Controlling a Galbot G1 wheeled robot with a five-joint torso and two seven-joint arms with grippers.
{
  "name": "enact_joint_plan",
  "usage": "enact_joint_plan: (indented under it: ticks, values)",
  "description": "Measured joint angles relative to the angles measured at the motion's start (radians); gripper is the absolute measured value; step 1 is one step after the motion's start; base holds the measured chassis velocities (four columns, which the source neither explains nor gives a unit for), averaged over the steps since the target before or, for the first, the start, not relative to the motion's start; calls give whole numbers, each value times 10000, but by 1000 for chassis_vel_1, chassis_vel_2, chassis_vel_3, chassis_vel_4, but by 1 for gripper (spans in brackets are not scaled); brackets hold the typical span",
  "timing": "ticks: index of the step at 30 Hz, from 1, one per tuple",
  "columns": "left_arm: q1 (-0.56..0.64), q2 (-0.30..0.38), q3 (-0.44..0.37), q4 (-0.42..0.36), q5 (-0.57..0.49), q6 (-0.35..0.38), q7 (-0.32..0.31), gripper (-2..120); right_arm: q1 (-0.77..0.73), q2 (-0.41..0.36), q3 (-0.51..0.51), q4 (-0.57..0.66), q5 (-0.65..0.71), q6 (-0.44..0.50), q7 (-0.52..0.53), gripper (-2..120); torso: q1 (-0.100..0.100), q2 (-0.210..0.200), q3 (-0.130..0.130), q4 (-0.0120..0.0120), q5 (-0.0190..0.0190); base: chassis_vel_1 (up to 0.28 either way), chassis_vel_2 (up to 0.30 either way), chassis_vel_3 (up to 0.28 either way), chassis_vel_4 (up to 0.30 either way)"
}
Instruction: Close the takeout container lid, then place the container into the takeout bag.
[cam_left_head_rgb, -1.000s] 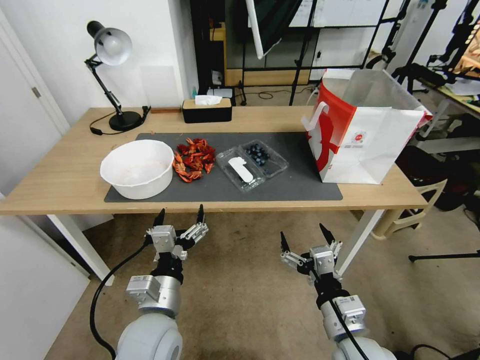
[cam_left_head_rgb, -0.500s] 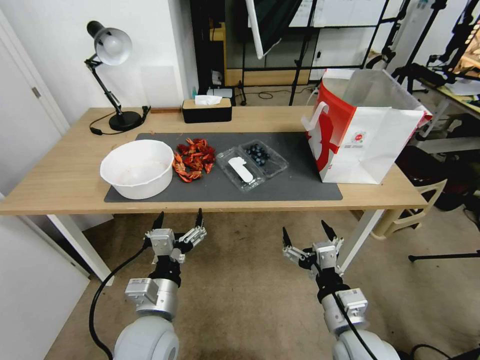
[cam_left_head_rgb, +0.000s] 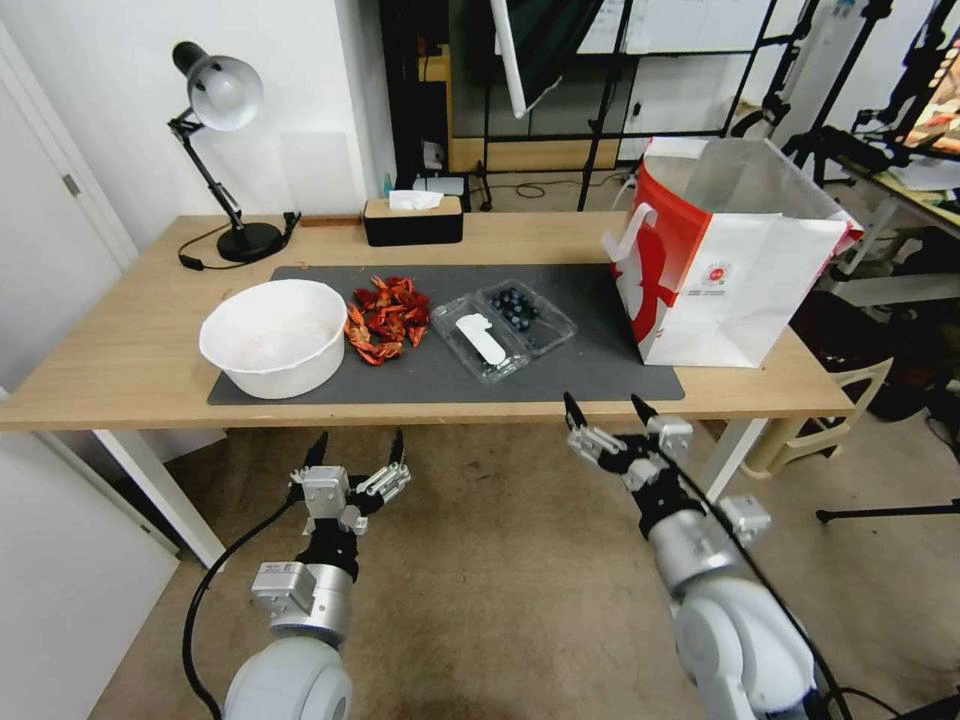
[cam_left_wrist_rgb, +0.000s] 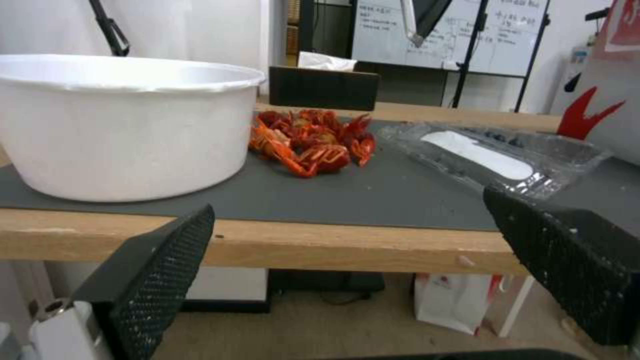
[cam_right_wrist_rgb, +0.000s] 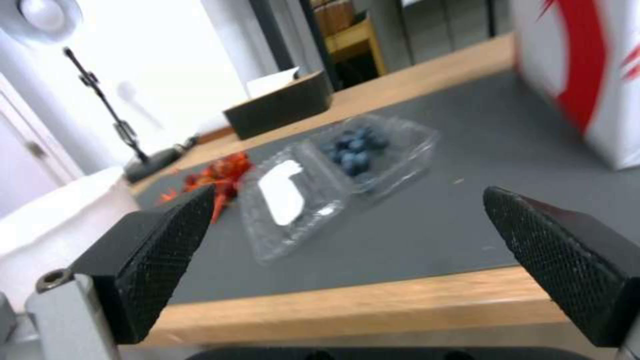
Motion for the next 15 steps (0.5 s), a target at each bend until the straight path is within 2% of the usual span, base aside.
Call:
enact_joint_plan:
  ticks: [1,2,5,6,9,15]
  values:
    - [11,-22,-45,9,3,-23,11,100,358,-177,-105,-177,790,-297,273,100,0,0,0,0,-1,0,0,0,0]
    - [11,-22,-45,9,3,-23,11,100,358,-177,-105,-177,790,-297,273,100,0,0,0,0,-1,0,0,0,0]
    - [38,-45,-135,34,7,-50,26,100,1366,-546,-338,-721,2560,-964,1006,100,1,0,0,-1,0,0,0,0,0]
    - [38,-45,-135,34,7,-50,26,100,1366,-546,-338,-721,2560,-964,1006,100,1,0,0,-1,0,0,0,0,0]
    - [75,-77,-187,83,31,-101,33,100,2337,-829,-590,-1274,3996,-1437,1722,100,2,0,1,-1,0,0,0,0,0]
    - [132,-132,-260,123,78,-167,44,100,3506,-1040,-892,-1957,5262,-2057,2712,100,1,-1,2,-1,-2,0,0,0,0]
